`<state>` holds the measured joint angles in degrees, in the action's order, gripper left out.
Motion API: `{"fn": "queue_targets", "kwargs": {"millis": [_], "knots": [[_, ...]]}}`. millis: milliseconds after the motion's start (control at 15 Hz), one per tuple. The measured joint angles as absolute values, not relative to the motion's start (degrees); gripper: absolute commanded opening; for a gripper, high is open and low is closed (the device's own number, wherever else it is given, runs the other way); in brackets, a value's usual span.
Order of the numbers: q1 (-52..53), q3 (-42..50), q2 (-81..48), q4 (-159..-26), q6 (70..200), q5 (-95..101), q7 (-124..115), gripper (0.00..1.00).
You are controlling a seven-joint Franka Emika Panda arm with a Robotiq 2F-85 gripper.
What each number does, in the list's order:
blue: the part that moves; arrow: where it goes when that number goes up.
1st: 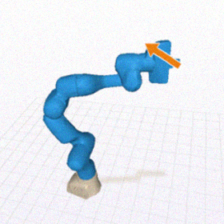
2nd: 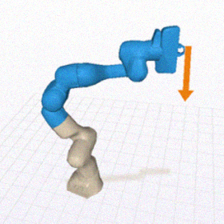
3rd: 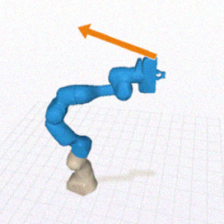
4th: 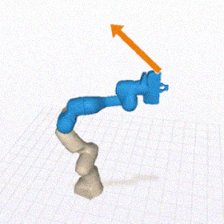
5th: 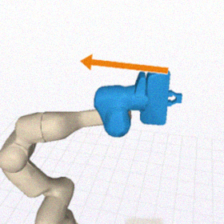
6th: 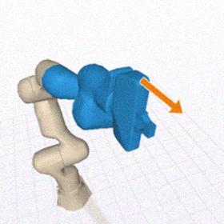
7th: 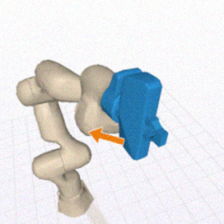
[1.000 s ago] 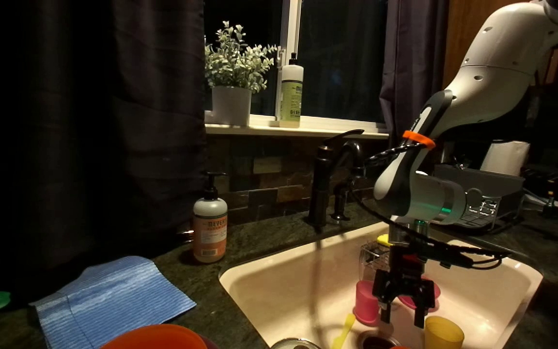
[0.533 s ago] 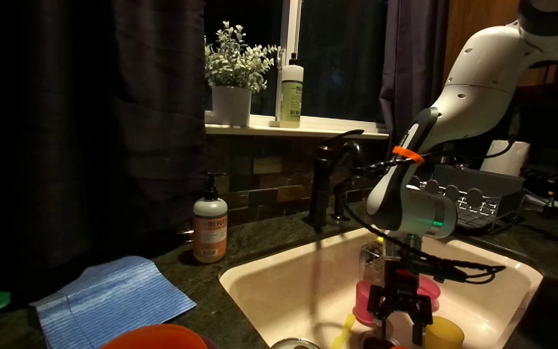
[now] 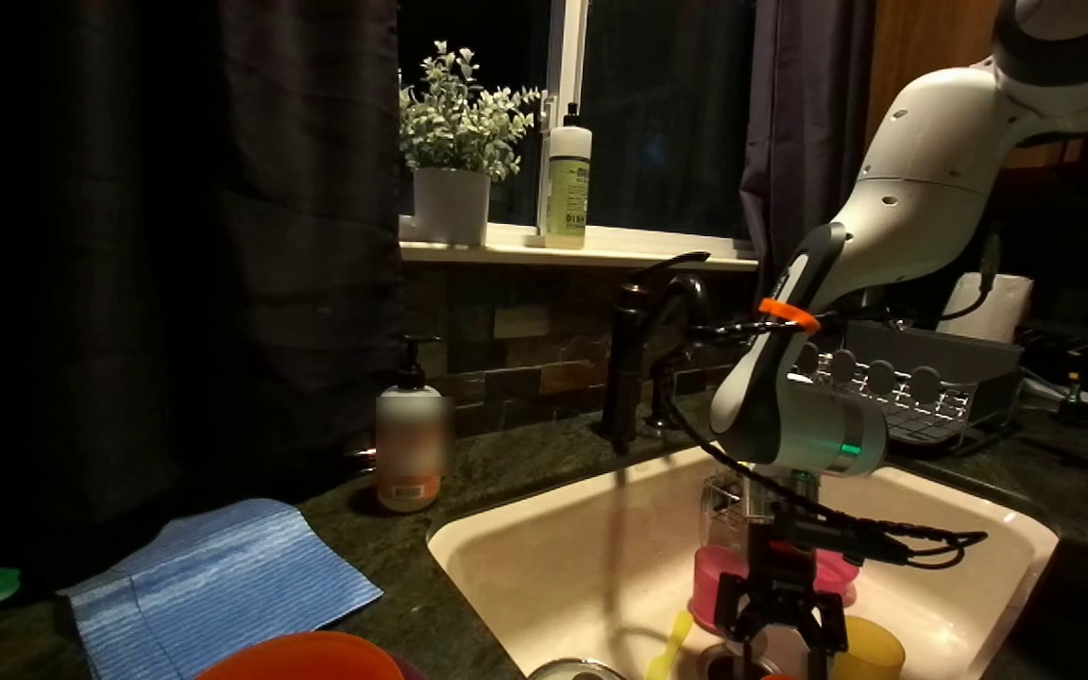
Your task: Remove the orange cup from the sink
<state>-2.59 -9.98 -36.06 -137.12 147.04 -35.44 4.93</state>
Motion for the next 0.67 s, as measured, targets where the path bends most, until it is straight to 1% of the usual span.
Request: {"fn": "queue_targets", "kwargs": {"millis": [667], "knots": [[-2.2,-10.1,-38.8,-135.8,147.0,-35.4,0.0,1.00]]}}
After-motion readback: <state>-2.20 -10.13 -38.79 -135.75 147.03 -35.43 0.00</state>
